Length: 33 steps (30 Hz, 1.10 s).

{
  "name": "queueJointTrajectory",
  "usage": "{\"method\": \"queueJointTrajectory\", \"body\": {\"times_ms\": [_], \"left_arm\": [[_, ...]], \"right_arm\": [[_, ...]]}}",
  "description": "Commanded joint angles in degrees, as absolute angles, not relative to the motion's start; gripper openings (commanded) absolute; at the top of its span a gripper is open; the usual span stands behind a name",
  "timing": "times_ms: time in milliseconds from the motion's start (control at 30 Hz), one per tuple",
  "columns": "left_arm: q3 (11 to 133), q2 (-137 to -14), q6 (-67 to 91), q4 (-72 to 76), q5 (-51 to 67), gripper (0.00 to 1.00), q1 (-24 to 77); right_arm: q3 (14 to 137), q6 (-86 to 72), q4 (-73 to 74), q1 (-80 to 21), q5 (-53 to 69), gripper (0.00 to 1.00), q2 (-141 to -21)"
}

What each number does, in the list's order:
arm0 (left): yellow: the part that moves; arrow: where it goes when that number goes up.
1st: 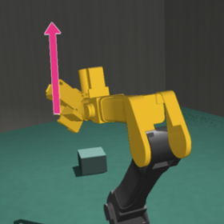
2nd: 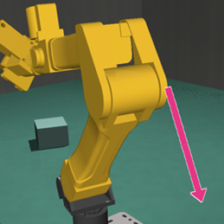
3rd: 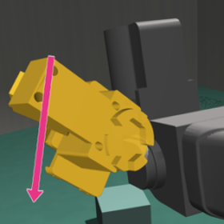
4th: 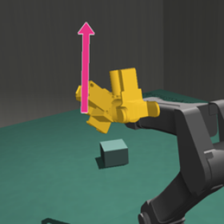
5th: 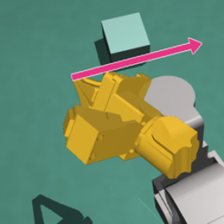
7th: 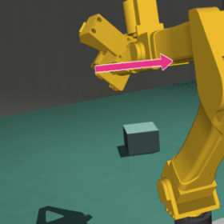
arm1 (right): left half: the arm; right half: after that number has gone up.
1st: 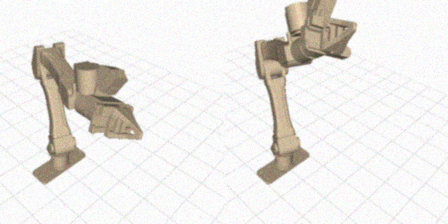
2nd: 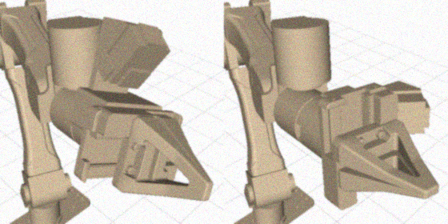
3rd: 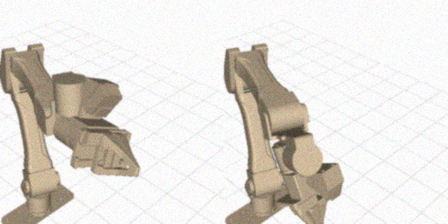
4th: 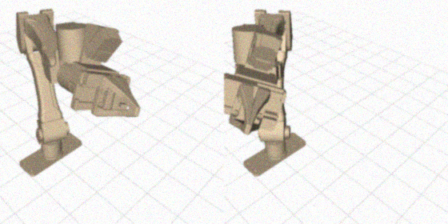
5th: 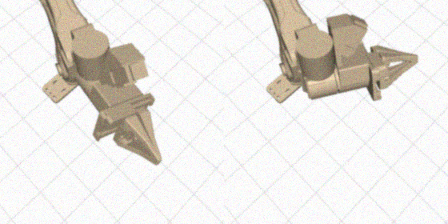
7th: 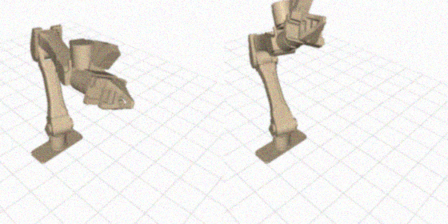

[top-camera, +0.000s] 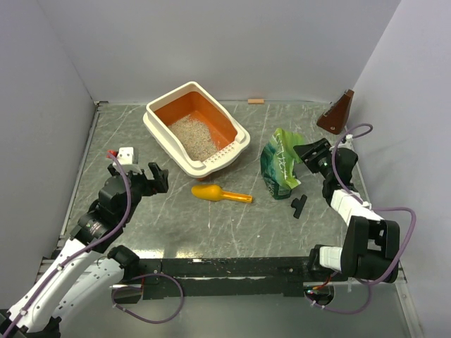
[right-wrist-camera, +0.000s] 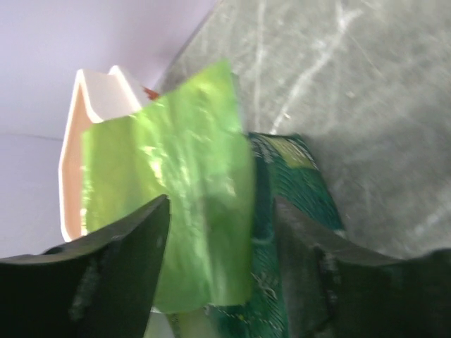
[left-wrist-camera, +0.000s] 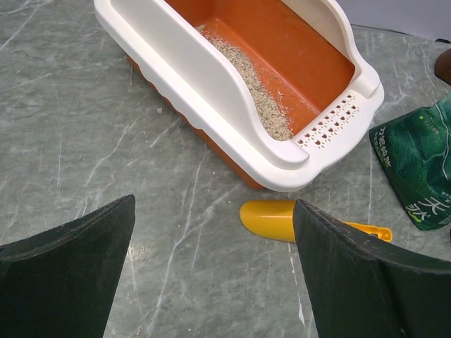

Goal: Fill the litter box with clean litter

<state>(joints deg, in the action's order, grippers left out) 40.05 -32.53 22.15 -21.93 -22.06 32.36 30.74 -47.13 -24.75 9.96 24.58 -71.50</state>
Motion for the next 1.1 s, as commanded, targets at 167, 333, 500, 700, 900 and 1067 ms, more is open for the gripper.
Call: {"method": "queueJointTrajectory", "body": {"times_ms": [167, 333, 500, 700, 900, 1067], "left_arm": [[40.6, -33.0, 21.7, -20.6, -21.4, 0.97, 31.8], [40.5, -33.0, 21.7, -20.7, -21.3, 0.97, 31.8], [40.6, -32.6, 21.7, -20.7, -21.3, 0.97, 31.7], [40.7, -32.3, 21.6, -20.7, -20.9, 0.97, 31.6], [40.7, -31.3, 21.6, -20.9, -21.1, 0.97, 31.3], [40.6, -30.7, 21.6, -21.1, -21.4, 0.97, 31.4]], "right_arm": [[32.0, -49.8, -36.2, 10.5, 30.4, 0.43, -74.0], [33.0, -50.5, -38.8, 10.5, 34.7, 0.21, -74.6], [35.9, -45.4, -33.2, 10.3, 34.8, 0.00, -69.9], [43.9, -33.9, -18.6, 8.1, 31.8, 0.00, -60.9], [56.5, -21.4, -4.0, 1.3, 22.9, 0.00, -55.7], [63.4, -12.8, 2.4, -9.0, 16.4, 0.00, -54.6]]}}
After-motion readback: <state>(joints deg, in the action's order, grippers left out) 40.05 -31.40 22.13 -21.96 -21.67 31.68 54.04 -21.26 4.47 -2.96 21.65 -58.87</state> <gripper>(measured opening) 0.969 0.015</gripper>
